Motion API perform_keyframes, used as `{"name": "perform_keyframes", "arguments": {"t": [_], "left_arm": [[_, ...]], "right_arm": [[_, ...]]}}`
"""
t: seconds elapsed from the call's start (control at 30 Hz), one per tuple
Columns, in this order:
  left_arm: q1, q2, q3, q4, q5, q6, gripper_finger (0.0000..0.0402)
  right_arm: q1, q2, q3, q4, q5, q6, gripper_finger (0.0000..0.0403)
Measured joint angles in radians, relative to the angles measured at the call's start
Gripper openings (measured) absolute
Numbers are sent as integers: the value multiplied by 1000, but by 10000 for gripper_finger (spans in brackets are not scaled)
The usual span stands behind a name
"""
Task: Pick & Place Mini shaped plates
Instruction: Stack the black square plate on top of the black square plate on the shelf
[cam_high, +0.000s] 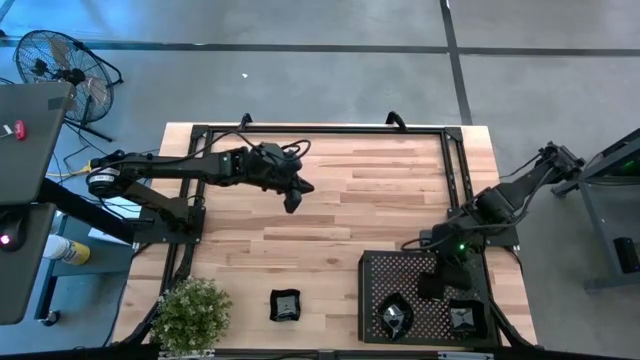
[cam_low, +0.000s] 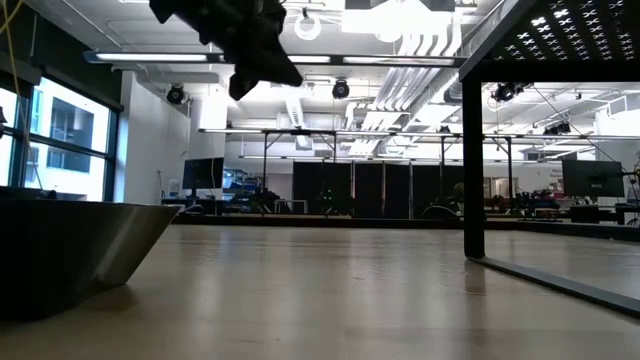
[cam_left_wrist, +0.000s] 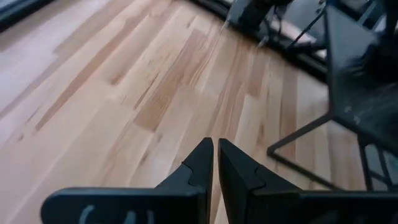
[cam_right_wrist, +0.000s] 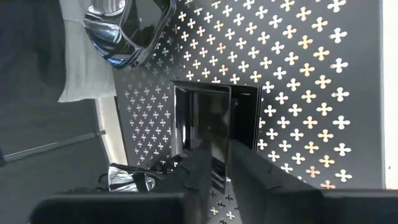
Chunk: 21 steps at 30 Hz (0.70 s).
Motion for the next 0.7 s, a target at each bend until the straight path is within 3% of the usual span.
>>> {"name": "perform_keyframes", "arguments": {"t": [0.17, 0.27, 0.4, 0.57, 0.7], "left_arm": [[0, 0, 0, -87, 9, 11, 21], [0, 0, 0, -126, 35, 37, 21], [-8, 0, 0, -183, 65, 81, 21], [-50, 0, 0, -256, 51, 154, 3], [-86, 0, 0, -259, 24, 158, 4]], "right_arm": [[0, 0, 0, -8, 1, -3, 91], [0, 0, 0, -31, 6, -1, 96], [0, 2, 0, -32, 10, -32, 71], [1, 8, 0, 31, -1, -70, 10], [1, 46, 0, 49, -22, -109, 11]]}}
